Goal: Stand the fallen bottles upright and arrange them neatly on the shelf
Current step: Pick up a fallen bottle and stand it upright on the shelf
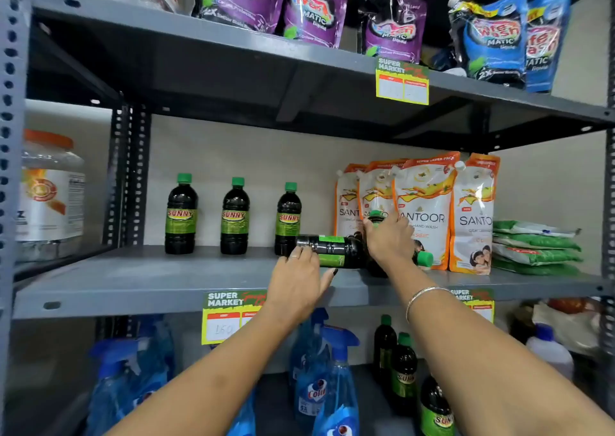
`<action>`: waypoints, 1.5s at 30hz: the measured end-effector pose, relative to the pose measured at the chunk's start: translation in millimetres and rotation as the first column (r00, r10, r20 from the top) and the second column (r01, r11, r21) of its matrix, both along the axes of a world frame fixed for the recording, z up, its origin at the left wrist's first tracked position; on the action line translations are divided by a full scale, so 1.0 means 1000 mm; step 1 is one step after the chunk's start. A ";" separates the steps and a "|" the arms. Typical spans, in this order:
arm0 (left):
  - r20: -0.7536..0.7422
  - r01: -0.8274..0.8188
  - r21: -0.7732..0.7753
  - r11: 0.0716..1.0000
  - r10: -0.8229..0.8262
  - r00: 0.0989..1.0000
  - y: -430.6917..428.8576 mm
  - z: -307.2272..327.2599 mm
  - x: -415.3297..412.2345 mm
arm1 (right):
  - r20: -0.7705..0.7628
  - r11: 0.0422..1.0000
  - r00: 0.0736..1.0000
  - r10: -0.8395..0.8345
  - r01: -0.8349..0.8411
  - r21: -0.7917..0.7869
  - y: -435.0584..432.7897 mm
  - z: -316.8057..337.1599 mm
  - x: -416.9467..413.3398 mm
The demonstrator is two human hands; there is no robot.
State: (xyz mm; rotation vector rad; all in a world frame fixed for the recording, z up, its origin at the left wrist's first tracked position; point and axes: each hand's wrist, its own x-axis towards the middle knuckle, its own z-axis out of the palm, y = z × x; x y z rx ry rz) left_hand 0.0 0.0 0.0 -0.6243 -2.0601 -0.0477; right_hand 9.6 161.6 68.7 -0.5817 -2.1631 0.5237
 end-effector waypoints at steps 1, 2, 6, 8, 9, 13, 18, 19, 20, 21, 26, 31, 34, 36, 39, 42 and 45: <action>-0.062 0.006 0.024 1.000 -0.004 0.998 0.000 -0.002 -0.002 | 0.039 0.999 0.999 -0.010 0.011 -0.037 0.002 -0.001 0.000; 0.023 0.016 0.020 1.000 -0.016 1.000 0.002 -0.002 0.000 | 0.068 0.998 0.998 -0.017 0.022 -0.059 0.004 0.000 -0.001; 0.067 -0.046 -0.039 0.998 0.049 0.997 0.000 -0.010 -0.010 | 0.116 0.983 0.993 0.020 0.002 -0.183 0.008 0.003 -0.013; 0.093 -0.094 -0.086 0.992 0.102 0.990 0.000 -0.015 -0.012 | 0.142 0.979 0.990 0.016 0.014 -0.205 0.009 0.006 -0.018; 0.091 -0.103 -0.100 0.990 0.112 0.989 0.000 -0.017 -0.012 | 0.161 0.976 0.987 0.009 0.026 -0.215 0.010 0.007 -0.021; 0.112 -0.128 -0.099 0.987 0.139 0.984 0.001 -0.018 -0.012 | 0.219 0.964 0.976 0.010 0.049 -0.261 0.010 0.009 -0.030; 0.117 -0.114 -0.062 0.992 0.121 0.986 0.001 -0.020 -0.014 | 0.267 0.961 0.964 -0.013 0.086 -0.262 0.009 0.011 -0.036; 0.123 -0.108 -0.051 0.993 0.114 0.986 0.001 -0.020 -0.014 | 0.267 0.961 0.963 -0.024 0.096 -0.260 0.009 0.011 -0.037; 0.129 -0.097 -0.037 0.995 0.101 0.986 0.001 -0.020 -0.014 | 0.259 0.960 0.965 -0.033 0.103 -0.261 0.010 0.011 -0.038; 0.132 -0.089 -0.026 0.996 0.092 0.987 0.001 -0.020 -0.014 | 0.244 0.959 0.969 -0.037 0.103 -0.263 0.011 0.011 -0.039; 0.110 -0.092 -0.039 0.995 0.095 0.989 0.000 -0.020 -0.013 | 0.172 0.959 0.985 -0.004 0.052 -0.277 0.015 0.008 -0.038; 0.123 -0.103 -0.066 0.993 0.110 0.986 0.002 -0.018 -0.011 | 0.057 0.960 0.998 0.029 -0.012 -0.281 0.015 0.003 -0.033; 0.116 -0.099 -0.071 0.993 0.107 0.987 0.002 -0.019 -0.012 | -0.006 0.962 0.999 0.046 -0.046 -0.271 0.009 0.002 -0.030; 0.099 -0.091 -0.057 0.994 0.096 0.990 0.001 -0.018 -0.011 | -0.035 0.966 0.998 0.050 -0.058 -0.251 0.003 0.004 -0.028; 0.050 -0.080 -0.015 0.997 0.080 0.996 -0.005 -0.016 -0.006 | -0.096 0.973 0.992 0.076 -0.095 -0.212 -0.013 0.012 -0.025; -0.004 -0.074 0.067 0.995 0.075 0.997 -0.029 -0.007 -0.005 | -0.147 0.970 0.980 0.136 -0.162 -0.180 -0.035 0.020 -0.024; -0.015 -0.151 0.143 0.978 0.155 0.988 -0.068 -0.001 -0.015 | -0.165 0.964 0.968 0.188 -0.214 -0.159 -0.067 0.025 -0.025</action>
